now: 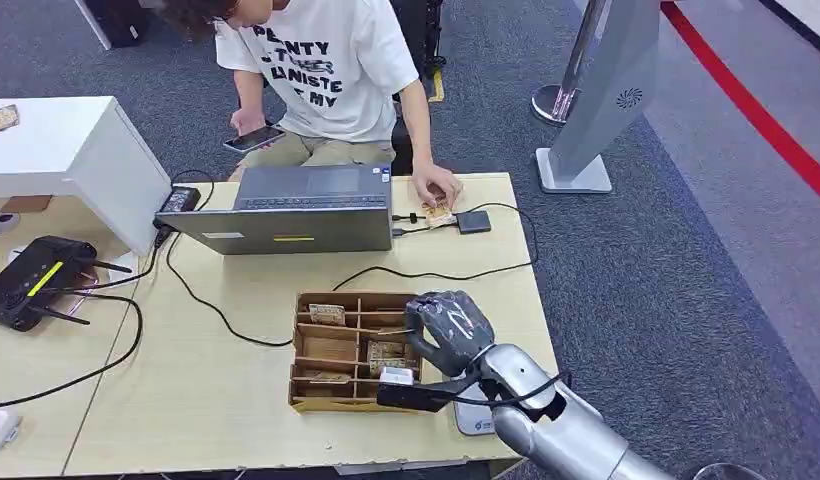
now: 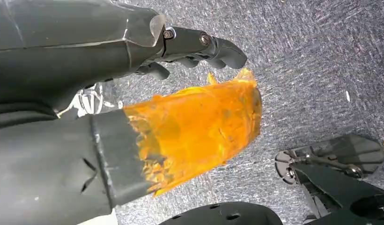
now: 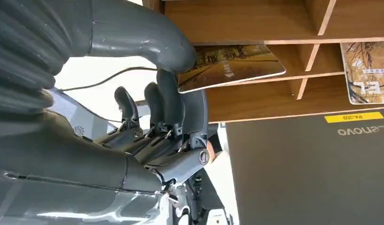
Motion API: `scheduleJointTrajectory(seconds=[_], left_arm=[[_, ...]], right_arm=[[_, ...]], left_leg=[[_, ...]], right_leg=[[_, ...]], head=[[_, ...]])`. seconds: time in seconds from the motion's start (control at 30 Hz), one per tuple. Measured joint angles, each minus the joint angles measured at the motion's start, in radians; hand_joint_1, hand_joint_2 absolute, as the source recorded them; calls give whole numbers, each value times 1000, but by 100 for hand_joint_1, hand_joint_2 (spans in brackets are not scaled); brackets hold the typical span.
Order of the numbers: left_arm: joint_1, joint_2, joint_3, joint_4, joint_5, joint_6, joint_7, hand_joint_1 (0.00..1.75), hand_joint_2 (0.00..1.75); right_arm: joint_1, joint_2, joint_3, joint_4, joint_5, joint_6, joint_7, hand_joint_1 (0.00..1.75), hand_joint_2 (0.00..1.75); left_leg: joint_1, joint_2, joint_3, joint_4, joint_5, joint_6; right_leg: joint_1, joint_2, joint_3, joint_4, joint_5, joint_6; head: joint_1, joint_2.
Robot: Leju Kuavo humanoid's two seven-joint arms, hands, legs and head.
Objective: Pass the card to the sensor for recognition and then transmit it.
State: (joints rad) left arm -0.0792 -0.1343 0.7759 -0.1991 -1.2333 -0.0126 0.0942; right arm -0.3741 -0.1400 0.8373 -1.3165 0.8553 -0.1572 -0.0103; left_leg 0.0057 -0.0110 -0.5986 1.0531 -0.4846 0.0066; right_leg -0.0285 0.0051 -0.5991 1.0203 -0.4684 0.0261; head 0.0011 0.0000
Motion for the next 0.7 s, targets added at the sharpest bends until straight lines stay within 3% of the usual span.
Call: scheduleJointTrajectory(seconds=[0.17,0.7], left_arm=[[0,0,0,0,0,0,0,0,0],[0,0,0,0,0,0,-1,0,0]], right_arm=[[-4,3,0,4,-6,9,0,147,175],[-4,3,0,4,-19,13,-3,147,175]], left_leg=[[0,0,0,0,0,0],[0,0,0,0,0,0]], right_leg=[[0,0,0,0,0,0],[0,0,0,0,0,0]], head=[[0,0],[0,0]])
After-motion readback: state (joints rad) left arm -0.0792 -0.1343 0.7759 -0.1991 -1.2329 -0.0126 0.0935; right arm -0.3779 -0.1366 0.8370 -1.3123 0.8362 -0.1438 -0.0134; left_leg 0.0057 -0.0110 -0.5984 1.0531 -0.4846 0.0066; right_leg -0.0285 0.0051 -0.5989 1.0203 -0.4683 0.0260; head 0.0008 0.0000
